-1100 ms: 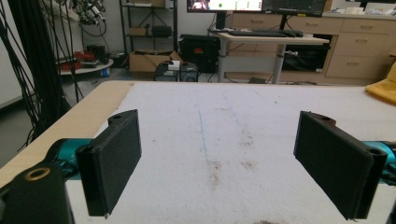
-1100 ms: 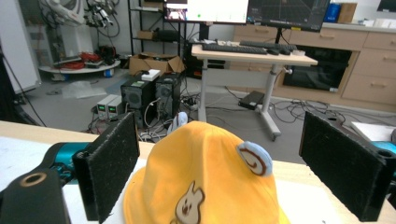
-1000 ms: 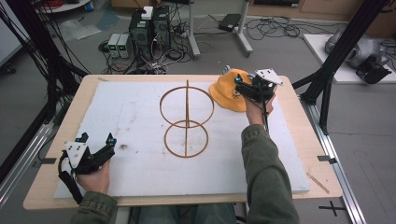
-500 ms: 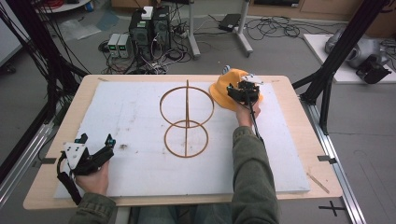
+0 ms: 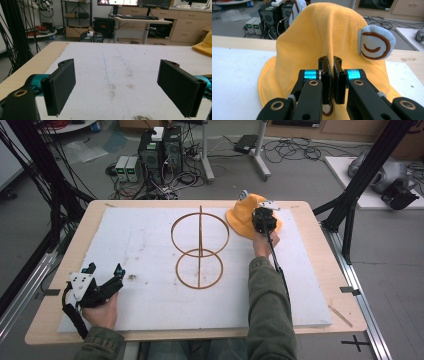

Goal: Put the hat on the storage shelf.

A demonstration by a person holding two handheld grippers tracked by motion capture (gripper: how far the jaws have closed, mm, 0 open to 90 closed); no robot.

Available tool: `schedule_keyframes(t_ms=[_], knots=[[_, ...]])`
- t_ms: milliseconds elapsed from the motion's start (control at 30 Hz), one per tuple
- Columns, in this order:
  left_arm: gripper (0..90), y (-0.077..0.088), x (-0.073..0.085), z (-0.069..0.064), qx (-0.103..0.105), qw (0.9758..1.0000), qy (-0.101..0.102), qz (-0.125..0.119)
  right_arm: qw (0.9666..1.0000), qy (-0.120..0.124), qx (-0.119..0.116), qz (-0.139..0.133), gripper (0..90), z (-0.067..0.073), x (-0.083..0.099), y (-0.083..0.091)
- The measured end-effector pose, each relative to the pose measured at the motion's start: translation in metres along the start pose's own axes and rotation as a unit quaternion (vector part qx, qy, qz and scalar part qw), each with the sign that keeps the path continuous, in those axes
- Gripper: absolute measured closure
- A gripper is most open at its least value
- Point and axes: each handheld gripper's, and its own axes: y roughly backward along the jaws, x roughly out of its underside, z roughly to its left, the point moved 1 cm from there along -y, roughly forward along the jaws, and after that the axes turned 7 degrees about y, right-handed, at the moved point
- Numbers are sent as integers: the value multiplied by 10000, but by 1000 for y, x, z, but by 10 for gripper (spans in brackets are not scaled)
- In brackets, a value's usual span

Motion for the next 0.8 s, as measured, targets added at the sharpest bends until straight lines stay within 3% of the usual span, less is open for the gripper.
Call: schedule_keyframes(t_ms=[167,400,600,800], knots=[[155,0,0,1,-19,10000,-18,8,9997,-66,-204,-115,884,0,-5,7],[155,2,-1,0,-15,10000,-21,-13,9985,-130,-159,-501,884,-6,-21,29],[155,3,-2,-1,16,10000,-7,-47,9950,-405,-112,-903,883,-24,-37,58],[155,3,-3,-2,-6,10000,13,-76,9900,-430,-46,-1344,883,-37,-52,86]])
